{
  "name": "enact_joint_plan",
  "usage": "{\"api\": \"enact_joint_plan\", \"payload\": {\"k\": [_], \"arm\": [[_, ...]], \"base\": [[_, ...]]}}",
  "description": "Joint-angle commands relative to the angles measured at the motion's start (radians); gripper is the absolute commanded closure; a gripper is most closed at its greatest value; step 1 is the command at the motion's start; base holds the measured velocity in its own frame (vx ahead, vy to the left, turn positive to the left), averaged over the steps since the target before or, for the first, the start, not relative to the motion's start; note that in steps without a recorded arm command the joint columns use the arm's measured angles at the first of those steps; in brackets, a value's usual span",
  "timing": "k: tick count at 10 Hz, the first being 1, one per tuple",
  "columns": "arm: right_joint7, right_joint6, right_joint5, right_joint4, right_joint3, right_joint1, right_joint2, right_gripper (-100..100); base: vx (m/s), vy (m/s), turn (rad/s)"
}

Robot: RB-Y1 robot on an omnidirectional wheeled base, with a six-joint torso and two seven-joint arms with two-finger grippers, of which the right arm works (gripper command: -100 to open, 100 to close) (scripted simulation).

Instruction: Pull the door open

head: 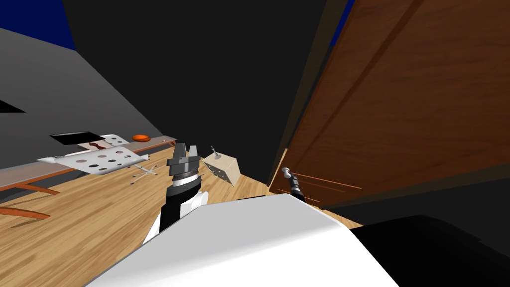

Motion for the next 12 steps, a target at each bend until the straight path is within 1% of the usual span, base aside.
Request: {"api": "enact_joint_plan", "payload": {"k": [1, 2, 3, 4, 5, 7, 8, 9, 10, 11, 12], "arm": [[-0.05, -0.011, -0.026, 0.007, 0.02, -0.02, 0.002, 100], [-0.054, -0.011, -0.026, 0.007, 0.02, -0.02, 0.002, 100], [-0.096, -0.008, -0.051, 0.011, 0.029, -0.024, -0.002, 100], [-0.12, -0.005, -0.077, 0.015, 0.038, -0.028, -0.005, 100], [-0.138, -0.005, -0.077, 0.015, 0.038, -0.028, -0.005, 100], [-0.202, 0.001, -0.128, 0.023, 0.056, -0.037, -0.013, 100], [-0.221, 0.001, -0.128, 0.023, 0.056, -0.037, -0.013, 100], [-0.256, 0.004, -0.153, 0.027, 0.065, -0.041, -0.016, 100], [-0.263, 0.004, -0.153, 0.027, 0.065, -0.041, -0.016, 100], [-0.301, 0.006, -0.178, 0.031, 0.073, -0.046, -0.02, 100], [-0.327, 0.009, -0.202, 0.035, 0.082, -0.05, -0.023, 100]], "base": [[-0.054, -0.011, 0.078], [-0.039, -0.009, 0.044], [-0.046, -0.005, 0.069], [-0.076, -0.017, 0.124], [-0.059, -0.02, 0.065], [-0.068, -0.013, 0.111], [-0.058, -0.015, 0.063], [-0.051, -0.017, 0.066], [-0.045, -0.005, 0.044], [-0.053, 0.009, 0.071], [-0.08, -0.005, 0.144]]}}
